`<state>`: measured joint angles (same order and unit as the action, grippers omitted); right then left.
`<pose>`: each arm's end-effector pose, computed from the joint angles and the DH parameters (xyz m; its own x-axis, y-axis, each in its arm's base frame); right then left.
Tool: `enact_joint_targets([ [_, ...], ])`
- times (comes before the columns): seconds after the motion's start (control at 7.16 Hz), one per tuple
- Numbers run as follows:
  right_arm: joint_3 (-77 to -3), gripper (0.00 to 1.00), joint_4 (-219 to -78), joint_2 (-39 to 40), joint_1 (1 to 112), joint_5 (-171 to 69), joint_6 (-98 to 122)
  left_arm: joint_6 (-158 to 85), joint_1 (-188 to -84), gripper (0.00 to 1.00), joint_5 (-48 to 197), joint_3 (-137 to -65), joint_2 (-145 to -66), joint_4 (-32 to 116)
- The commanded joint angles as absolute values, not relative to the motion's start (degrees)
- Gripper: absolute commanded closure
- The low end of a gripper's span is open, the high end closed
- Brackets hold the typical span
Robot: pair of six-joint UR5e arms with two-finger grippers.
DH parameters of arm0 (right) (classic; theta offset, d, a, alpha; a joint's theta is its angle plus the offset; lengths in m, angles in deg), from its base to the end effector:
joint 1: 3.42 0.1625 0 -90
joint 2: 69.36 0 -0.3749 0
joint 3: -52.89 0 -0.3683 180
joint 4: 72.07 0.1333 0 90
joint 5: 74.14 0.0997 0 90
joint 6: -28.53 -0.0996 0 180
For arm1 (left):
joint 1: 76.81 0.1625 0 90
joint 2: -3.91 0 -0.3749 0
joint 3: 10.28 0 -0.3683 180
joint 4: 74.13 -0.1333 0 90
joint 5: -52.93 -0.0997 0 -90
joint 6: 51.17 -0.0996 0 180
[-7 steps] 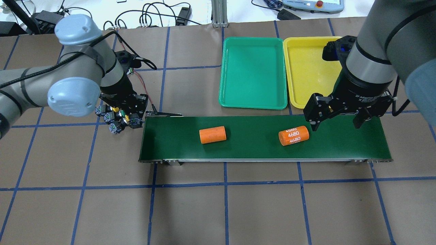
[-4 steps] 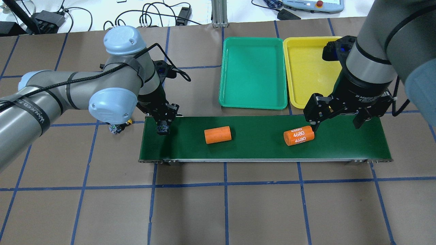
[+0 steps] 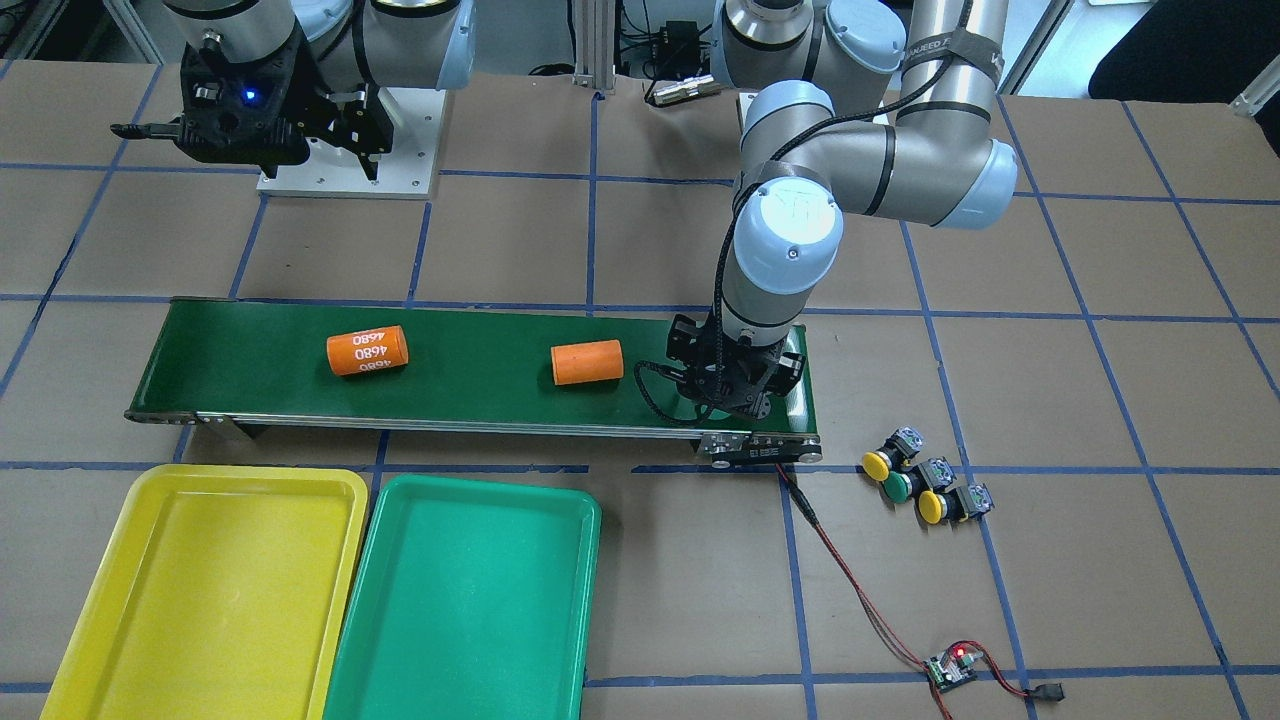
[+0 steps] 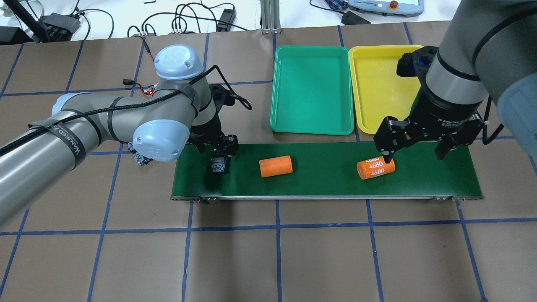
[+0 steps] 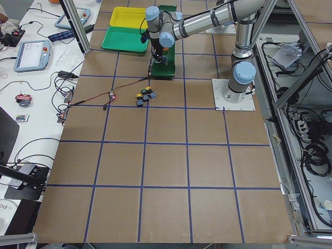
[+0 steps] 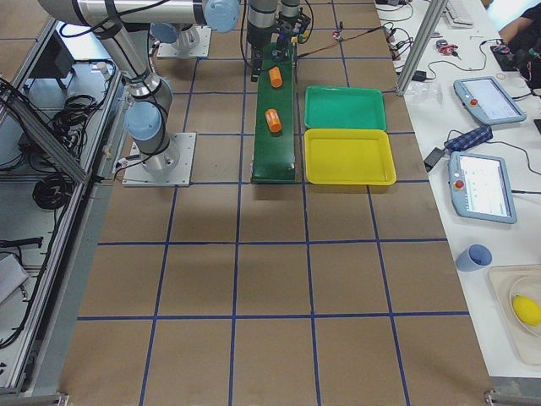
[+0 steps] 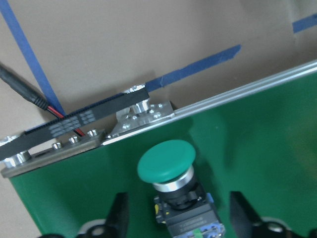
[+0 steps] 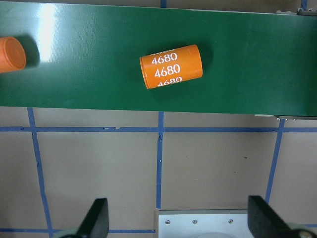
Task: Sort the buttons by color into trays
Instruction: 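Place the green-capped switch on the conveyor belt and release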
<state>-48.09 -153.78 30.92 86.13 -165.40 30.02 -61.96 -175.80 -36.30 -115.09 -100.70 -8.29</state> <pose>0.1281 -0.3853 0.4130 -0.9996 -0.0213 0.0176 -0.0182 0.9875 0.1568 -0.2120 -0.4783 0.2361 -0.9412 0.3364 0.0303 0.3378 0.9371 0.0875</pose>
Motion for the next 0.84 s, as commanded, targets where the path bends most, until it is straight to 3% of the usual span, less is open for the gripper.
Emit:
enact_joint_targets([
  [0.0, -48.27, 0.0, -153.9, 30.92, 86.05, -165.46, 30.02, -65.29, -168.19, 0.0, -36.37, -108.49, -99.36, 2.16],
  [0.28, -48.27, 0.0, -153.81, 30.92, 86.05, -165.46, 30.02, -83.95, -154.74, 0.0, -36.19, -104.52, -101.89, 2.52],
  [0.7, -48.36, 0.0, -153.81, 30.92, 86.14, -165.46, 29.94, -106.85, -147.85, 0.0, -36.54, -102.29, -109.53, -5.26],
])
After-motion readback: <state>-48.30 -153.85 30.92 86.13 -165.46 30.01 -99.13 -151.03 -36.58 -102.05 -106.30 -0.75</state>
